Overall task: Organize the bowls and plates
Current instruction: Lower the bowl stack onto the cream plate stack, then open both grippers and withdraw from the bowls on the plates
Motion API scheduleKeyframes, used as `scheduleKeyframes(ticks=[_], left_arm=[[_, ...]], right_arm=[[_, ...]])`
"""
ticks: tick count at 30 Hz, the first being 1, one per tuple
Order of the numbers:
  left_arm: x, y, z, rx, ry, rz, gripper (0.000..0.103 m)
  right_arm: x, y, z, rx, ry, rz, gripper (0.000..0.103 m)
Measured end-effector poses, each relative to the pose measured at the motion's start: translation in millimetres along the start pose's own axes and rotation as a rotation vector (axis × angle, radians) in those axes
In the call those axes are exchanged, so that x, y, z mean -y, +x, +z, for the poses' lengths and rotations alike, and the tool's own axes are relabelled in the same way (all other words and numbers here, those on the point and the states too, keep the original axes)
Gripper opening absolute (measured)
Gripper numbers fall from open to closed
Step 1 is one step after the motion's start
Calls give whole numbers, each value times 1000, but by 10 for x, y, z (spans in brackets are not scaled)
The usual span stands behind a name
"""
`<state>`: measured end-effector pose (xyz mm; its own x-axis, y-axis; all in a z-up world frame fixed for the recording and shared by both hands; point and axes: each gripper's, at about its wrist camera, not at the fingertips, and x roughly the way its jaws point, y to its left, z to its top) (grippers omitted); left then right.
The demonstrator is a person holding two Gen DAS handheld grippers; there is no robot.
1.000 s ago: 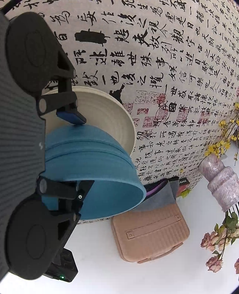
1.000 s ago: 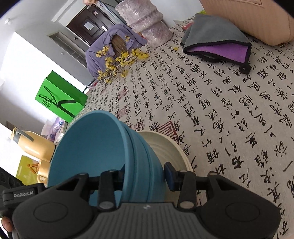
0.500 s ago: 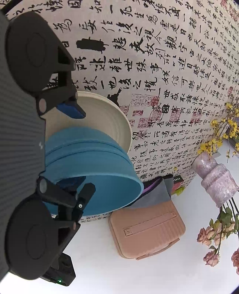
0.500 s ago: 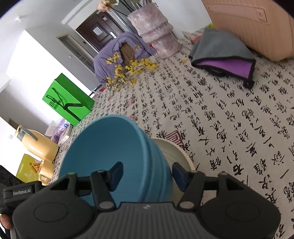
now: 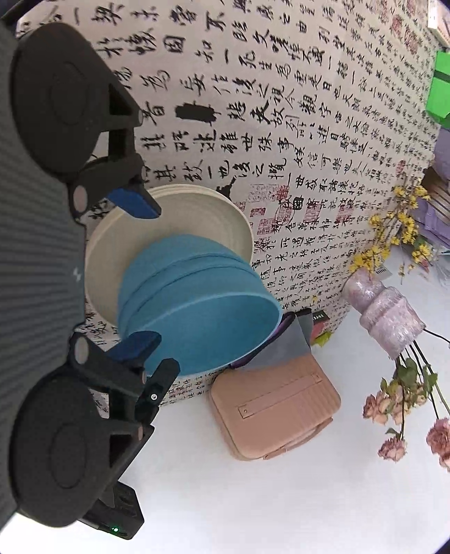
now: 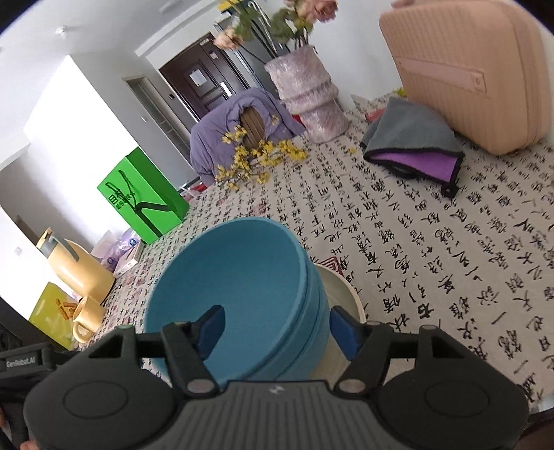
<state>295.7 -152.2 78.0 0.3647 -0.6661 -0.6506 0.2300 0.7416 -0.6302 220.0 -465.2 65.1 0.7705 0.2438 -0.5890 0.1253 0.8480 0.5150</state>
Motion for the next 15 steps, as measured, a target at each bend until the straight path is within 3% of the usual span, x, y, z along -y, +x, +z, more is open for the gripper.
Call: scheduleKeyframes(ticks=[4,9,15], left_arm=[[41,-193,-218,42,51,18,76],[67,-426,-574,131,145,93,76],[29,-613,-1134,254,285,254,77]], right_arm=[[-76,-194,-162,34,-38,-5,69],[-212,-500,-482,119,-117,-23,77],[-385,-750,-995,195,-211,-20,81]])
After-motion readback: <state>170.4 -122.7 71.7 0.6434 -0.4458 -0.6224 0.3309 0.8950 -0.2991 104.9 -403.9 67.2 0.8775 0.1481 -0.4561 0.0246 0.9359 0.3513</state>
